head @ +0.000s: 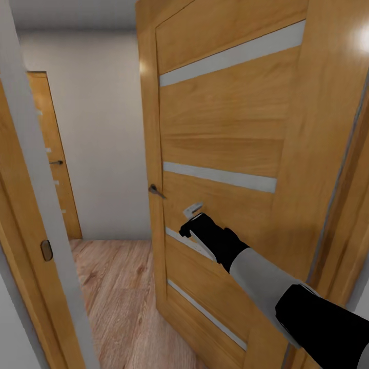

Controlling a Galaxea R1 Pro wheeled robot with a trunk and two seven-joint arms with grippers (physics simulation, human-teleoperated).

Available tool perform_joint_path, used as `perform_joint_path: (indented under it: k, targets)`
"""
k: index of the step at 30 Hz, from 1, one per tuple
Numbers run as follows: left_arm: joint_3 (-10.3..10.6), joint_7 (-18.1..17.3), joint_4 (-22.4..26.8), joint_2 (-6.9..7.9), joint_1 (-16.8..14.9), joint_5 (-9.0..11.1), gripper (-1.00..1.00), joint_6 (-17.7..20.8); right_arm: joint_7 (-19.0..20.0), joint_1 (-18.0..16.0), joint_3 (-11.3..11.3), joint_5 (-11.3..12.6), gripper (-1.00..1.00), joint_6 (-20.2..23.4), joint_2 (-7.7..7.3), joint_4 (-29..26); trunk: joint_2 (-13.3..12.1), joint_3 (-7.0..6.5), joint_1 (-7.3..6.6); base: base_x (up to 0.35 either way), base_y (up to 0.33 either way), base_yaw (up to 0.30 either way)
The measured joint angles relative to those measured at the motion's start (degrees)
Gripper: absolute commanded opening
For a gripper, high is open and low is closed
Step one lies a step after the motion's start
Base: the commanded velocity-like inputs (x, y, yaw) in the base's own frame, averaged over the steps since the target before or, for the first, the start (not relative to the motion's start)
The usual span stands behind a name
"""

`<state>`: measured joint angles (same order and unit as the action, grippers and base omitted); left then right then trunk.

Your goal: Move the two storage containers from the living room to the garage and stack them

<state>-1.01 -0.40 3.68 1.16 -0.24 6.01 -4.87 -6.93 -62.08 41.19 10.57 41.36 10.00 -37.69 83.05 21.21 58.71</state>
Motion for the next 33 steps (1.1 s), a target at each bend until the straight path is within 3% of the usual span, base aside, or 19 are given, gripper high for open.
perform_joint_path:
  k: [33]
  targets:
    - [0.0,0.0,0.0,-0.01,0.0,0.0,1.00,-0.1,0.0,0.0,0.1,0.3,1.00,-0.7,0.00,-0.2,0.0,0.00,0.02,0.006,0.000,0.000]
